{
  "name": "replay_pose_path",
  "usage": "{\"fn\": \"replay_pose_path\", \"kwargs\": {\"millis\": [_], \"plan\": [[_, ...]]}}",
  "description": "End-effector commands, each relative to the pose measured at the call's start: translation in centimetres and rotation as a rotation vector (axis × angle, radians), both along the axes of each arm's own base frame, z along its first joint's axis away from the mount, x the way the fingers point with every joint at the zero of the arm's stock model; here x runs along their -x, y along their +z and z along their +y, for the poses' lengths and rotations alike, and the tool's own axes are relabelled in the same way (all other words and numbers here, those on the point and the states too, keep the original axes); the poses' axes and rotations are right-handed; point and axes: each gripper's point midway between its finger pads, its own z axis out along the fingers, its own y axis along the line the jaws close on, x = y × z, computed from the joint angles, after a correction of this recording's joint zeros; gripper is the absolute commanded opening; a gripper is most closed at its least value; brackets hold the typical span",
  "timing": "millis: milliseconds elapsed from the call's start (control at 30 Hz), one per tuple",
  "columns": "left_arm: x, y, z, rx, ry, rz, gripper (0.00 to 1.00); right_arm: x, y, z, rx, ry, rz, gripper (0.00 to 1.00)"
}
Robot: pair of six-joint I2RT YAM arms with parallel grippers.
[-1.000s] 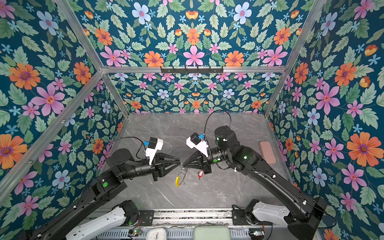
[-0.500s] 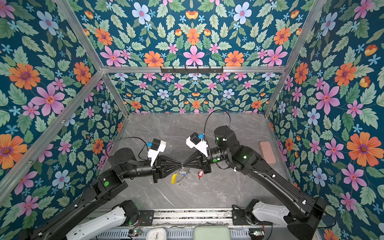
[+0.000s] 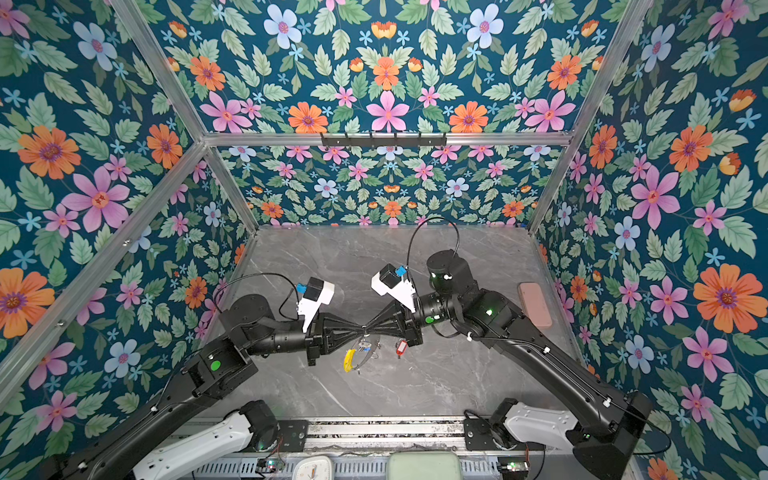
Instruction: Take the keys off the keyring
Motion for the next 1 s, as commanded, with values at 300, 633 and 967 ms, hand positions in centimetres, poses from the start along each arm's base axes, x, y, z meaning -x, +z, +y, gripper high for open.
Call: {"fn": "replay_pose_path", "kwargs": {"millis": [300,633,967], "plan": [[-2.3,2.4,1.5,0.155,0.185,-0.076,0.00,-2.3,3.2,-0.9,-0.153,-0.213,-0.128,0.48],[-3.4,2.7,2.2,0.229,0.262,-0.078,0.00,-1.0,1.0,0.9,-0.189,-0.198,-0.144,0.54],[-3.4,3.1,2.5,0.284,0.271,-0.069,0.00,-2.7,0.2,1.1,-0.190,-0.288,-0.183,0.56]]}}
